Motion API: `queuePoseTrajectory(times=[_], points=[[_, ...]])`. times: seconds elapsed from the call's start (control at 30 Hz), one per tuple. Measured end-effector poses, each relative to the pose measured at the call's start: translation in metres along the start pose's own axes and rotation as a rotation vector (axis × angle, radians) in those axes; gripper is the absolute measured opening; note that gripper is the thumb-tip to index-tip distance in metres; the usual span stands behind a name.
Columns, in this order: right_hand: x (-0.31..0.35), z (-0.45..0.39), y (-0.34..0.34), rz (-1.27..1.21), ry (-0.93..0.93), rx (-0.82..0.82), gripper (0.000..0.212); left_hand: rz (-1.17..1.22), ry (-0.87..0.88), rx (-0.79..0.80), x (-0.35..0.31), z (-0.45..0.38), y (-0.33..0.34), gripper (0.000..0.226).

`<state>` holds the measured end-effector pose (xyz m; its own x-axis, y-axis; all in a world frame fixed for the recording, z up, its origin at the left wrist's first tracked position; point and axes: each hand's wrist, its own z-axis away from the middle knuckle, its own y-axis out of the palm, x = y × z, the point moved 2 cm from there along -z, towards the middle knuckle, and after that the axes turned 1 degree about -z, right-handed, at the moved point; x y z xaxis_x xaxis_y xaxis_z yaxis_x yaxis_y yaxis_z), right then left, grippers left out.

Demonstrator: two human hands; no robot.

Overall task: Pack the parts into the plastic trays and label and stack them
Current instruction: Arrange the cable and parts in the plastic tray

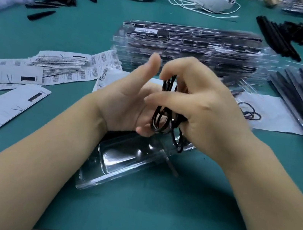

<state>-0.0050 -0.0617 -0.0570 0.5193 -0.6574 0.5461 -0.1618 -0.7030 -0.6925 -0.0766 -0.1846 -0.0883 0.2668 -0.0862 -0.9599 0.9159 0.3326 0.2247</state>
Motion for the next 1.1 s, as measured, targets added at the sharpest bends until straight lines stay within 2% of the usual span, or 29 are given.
queuePoseTrajectory(times=[0.03,0.1,0.13,0.27,0.37,0.5,0.53,0.57,0.63,0.67,0.8,0.87,0.93,1.03,1.1], points=[[0.002,0.000,-0.001,0.123,-0.025,-0.015,0.022,0.025,0.020,-0.003,0.001,-0.001,0.001,0.100],[0.002,0.003,-0.001,0.406,-0.103,0.005,0.030,0.111,0.076,0.016,0.003,-0.003,0.005,0.063],[0.001,0.005,-0.001,0.471,-0.104,0.043,0.032,0.154,0.112,0.036,0.003,-0.003,0.008,0.050],[-0.004,0.002,0.002,0.496,-0.034,0.121,0.041,0.074,0.158,0.053,0.003,-0.005,0.015,0.033],[-0.007,0.002,-0.001,0.289,-0.009,0.080,0.040,-0.100,0.136,-0.057,0.002,-0.006,0.012,0.035],[-0.022,0.010,-0.027,-0.366,0.159,0.277,0.052,-0.079,0.119,-0.160,0.002,-0.007,0.014,0.014],[-0.026,0.012,-0.033,-0.540,0.202,0.223,0.050,-0.065,0.128,-0.173,0.002,-0.008,0.013,0.012],[-0.030,0.012,-0.038,-0.635,0.249,0.098,0.045,-0.062,0.132,-0.173,0.003,-0.008,0.014,0.014],[-0.037,0.009,-0.040,-0.545,0.315,-0.164,0.032,-0.097,0.129,-0.165,0.004,-0.008,0.015,0.020],[-0.038,0.008,-0.037,-0.485,0.344,-0.221,0.026,-0.118,0.130,-0.159,0.005,-0.009,0.016,0.022],[-0.032,0.003,-0.014,-0.535,0.415,-0.190,0.015,-0.216,0.141,-0.164,0.002,-0.007,0.017,0.029],[-0.030,0.001,-0.006,-0.562,0.406,-0.231,0.010,-0.262,0.137,-0.205,0.002,-0.009,0.019,0.030],[-0.029,0.000,-0.003,-0.575,0.402,-0.262,0.015,-0.237,0.128,-0.242,0.002,-0.012,0.021,0.031],[-0.030,0.001,-0.006,-0.698,0.387,-0.156,0.019,-0.080,0.118,-0.225,0.001,-0.015,0.024,0.021],[-0.030,0.001,-0.011,-0.651,0.349,-0.089,0.015,-0.064,0.120,-0.218,-0.001,-0.013,0.024,0.016]])
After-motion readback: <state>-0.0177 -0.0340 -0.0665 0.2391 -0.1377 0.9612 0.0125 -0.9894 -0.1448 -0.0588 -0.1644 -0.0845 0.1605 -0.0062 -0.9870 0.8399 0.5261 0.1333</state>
